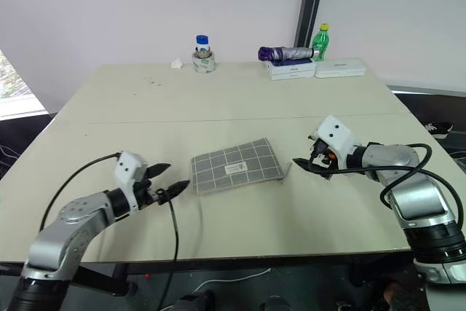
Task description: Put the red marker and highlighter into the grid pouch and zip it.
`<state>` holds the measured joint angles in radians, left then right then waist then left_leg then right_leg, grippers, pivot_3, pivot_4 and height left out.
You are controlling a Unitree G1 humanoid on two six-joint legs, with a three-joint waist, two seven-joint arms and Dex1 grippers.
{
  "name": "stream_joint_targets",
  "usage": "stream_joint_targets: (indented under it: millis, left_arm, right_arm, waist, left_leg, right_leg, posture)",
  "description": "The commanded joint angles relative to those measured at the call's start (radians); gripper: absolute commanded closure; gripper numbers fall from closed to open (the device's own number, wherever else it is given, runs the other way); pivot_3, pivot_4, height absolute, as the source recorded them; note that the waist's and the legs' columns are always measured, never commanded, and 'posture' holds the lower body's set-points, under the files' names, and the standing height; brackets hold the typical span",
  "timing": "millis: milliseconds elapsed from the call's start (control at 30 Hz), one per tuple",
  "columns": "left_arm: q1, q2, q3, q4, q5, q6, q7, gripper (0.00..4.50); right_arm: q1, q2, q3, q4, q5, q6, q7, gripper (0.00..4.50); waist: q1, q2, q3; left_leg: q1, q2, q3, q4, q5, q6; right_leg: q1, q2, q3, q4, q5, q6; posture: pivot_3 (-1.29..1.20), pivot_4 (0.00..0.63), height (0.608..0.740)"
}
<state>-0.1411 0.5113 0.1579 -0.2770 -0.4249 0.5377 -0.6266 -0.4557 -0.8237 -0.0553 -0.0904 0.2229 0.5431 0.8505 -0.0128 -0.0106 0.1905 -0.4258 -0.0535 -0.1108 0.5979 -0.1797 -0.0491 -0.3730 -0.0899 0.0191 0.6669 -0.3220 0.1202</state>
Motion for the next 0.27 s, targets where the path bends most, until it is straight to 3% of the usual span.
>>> stream_joint_targets:
  millis: [33, 267]
  left_arm:
    - [0.01, 0.018, 0.09, -0.007, -0.011, -0.025, 0.032, 0.06]
    - [0.049, 0.044, 0.164, 0.013, -0.015, -0.047, 0.036, 0.06]
  right_arm:
    - [0.015, 0.043, -0.064, 0.019, 0.03, -0.07, -0.03, 0.48]
    - [0.057, 0.064, -0.09, 0.046, 0.073, -0.079, -0.01, 0.48]
  waist:
    - [0.002, 0.0, 0.0]
    - [0.0, 0.0, 0.0]
  left_leg:
    - [0.0, 0.0, 0.0, 0.0, 0.0, 0.0]
    - [0.0, -0.001, 0.0, 0.0, 0.0, 0.0]
  right_leg:
    - [0.0, 0.0, 0.0, 0.0, 0.0, 0.0]
    - [0.0, -0.001, 0.0, -0.001, 0.0, 0.0]
  posture:
    - [0.0, 0.15, 0.74]
    - [0.0, 0.15, 0.74]
